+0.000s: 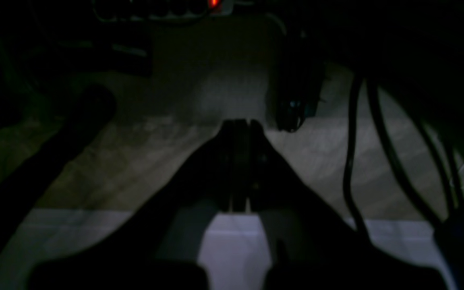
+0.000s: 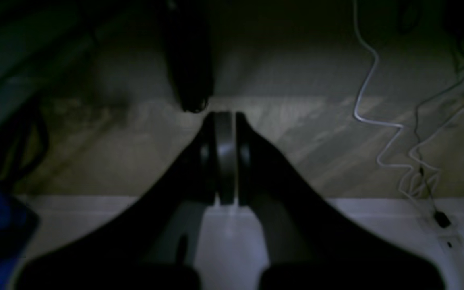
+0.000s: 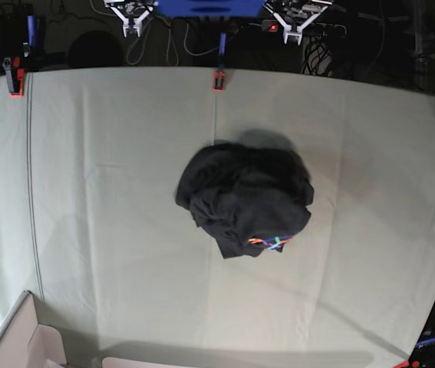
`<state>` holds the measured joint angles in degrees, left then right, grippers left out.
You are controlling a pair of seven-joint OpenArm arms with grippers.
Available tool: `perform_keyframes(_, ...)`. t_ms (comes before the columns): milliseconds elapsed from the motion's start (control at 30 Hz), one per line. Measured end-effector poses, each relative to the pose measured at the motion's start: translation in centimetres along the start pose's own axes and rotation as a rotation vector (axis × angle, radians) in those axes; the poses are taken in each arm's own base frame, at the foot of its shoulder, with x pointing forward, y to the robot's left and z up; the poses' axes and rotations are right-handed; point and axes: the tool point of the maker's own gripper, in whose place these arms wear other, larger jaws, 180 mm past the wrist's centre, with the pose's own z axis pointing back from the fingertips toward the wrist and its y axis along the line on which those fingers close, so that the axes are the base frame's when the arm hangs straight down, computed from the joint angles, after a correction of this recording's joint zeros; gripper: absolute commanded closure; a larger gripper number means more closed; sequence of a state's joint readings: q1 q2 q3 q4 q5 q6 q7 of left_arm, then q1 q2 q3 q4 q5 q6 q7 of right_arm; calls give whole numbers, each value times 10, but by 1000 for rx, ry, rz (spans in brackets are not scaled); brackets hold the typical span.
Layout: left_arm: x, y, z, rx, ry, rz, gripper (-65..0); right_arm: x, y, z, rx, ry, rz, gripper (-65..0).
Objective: Layout the t-shirt on the table in an organized manner, then fold the t-shirt properly
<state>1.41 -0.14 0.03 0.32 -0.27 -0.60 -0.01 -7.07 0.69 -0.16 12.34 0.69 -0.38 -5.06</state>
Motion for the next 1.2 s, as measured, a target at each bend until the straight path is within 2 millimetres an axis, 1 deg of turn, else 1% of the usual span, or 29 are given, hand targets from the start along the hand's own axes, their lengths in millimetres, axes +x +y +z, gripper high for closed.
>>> perform_keyframes(33,-5,0,0,0,7,0,-4,-2,-3,0,-5,2,1,0)
perform_keyframes(100,-9,1,0,1,15,0,-2,-4,-4,0,-6,4,1,0)
perform_keyframes(233,-12,2,0,2,16,0,-2,-11,-7,0,-11,12,2,0)
perform_keyframes(333,-23,1,1,1,24,-1,-2,-17,-9,0,-12,23,2,0)
perform_keyframes(433,-31,-3,4,-7,-4,1,-2,-19,-9,0,-12,24,2,0)
perform_keyframes(500,-33,-5,6,-10,-22,2,-2,-16,-10,1,-12,11,5,0)
perform_keyframes(567,-34,1,8,-3,-25,-1,-2,-13,-10,3,-12,-21,5,0)
perform_keyframes(667,-28,11,12,13,-34,-6,-2,-16,-11,8,-14,-44,7,0)
perform_keyframes(767,-22,10,18,12,-78,-9,-2,-22,-10,13,-12,-65,8,0)
perform_keyframes(933,-25,22,27,27,-115,-23,-1,-26,-14,21,-16,-101,14,0)
perform_keyframes(1000,-25,21,32,24,-134,-24,-1,-29,-15,25,-19,-111,16,0)
perform_keyframes(1100,-23,20,44,18,-182,-23,-1,-34,-14,35,-16,-142,18,0)
perform_keyframes(1200,-29,26,60,3,-213,48,-1,-38,-16,47,-16,-166,24,0)
